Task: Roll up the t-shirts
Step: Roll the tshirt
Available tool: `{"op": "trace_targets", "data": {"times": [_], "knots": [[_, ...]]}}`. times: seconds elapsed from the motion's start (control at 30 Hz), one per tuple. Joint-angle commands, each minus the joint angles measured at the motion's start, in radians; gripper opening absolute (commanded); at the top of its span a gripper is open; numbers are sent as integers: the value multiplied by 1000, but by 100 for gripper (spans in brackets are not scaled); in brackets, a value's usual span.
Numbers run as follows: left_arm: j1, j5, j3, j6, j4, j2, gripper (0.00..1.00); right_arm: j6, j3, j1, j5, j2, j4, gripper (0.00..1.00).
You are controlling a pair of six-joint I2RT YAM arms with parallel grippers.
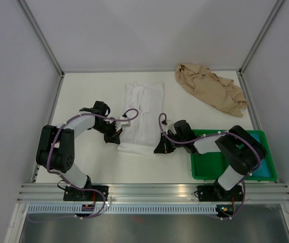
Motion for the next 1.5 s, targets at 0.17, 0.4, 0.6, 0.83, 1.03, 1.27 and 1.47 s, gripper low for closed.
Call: {"op": "trace_targets", "data": {"times": [0.17,0.4,0.6,0.83,1.03,1.27,1.47], "knots": [[5,-24,57,-117,48,82,2,31,45,-10,66,-4,-82,1],[5,-85,57,-141,88,37,31,-47,129,-10,112,18,-229,2],[8,-180,86,-193,95,-81,41,-72,154,-10,75,22,-260,1],[7,-265,261,-225,-139,-88,35,-75,194,-13,110,42,-312,0],[-90,-145,104,-351,-1,-290,29,-77,223,-14,132,38,-349,0],[-242,-308,19,-486,245,-261,24,-83,246,-16,141,47,-390,0],[-277,-329,-50,-508,381,-165,23,-72,255,-16,162,51,-385,0]]}}
